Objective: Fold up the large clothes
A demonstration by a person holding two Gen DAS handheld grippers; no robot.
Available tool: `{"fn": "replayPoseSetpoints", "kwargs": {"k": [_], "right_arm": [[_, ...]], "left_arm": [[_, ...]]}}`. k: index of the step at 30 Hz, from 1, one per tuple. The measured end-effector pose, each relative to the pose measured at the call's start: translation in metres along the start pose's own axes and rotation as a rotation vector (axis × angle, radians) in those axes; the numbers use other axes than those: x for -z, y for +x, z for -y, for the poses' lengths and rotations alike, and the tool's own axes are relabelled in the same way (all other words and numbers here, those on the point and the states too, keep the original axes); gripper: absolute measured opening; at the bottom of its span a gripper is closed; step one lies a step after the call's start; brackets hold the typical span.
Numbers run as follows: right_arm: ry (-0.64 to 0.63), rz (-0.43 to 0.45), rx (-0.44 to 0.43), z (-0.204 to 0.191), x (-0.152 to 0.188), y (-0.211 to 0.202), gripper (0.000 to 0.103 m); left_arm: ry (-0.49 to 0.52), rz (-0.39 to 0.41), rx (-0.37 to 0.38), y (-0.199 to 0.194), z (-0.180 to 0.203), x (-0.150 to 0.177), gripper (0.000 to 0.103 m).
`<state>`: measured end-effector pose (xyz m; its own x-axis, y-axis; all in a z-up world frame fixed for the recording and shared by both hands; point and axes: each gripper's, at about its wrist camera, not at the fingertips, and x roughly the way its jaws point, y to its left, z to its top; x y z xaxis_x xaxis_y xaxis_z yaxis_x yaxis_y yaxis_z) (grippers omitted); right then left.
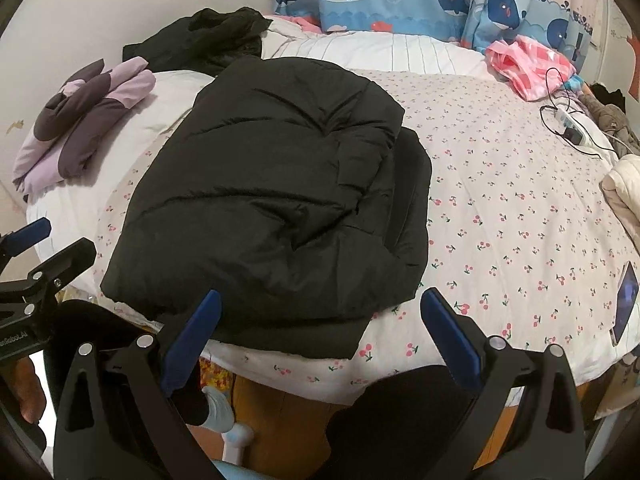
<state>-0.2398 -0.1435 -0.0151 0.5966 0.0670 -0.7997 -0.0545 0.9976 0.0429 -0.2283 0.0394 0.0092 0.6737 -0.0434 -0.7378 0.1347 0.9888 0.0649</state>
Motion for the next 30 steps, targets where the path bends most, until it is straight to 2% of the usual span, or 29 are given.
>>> {"fn": "replayPoseSetpoints", "kwargs": {"k": [15,18,30], "right_arm": [[0.014,-0.021,-0.02,0.0,0.006,0.005,0.096],[0.016,-0.023,-0.023,0.0,0.006,0.006,0.096],[0.015,-0.029,-0.035,0.0,0.006,0.009,0.096]], "left_arm": [[-0.003,0.029,0.006,-0.016,0.004,0.0,0.096],[0.004,0.023,-0.009,-0.016,0.006,-0.001,0.097],[0.006,0.004,0.006,-0.01,0.008,-0.001,0.096]]}}
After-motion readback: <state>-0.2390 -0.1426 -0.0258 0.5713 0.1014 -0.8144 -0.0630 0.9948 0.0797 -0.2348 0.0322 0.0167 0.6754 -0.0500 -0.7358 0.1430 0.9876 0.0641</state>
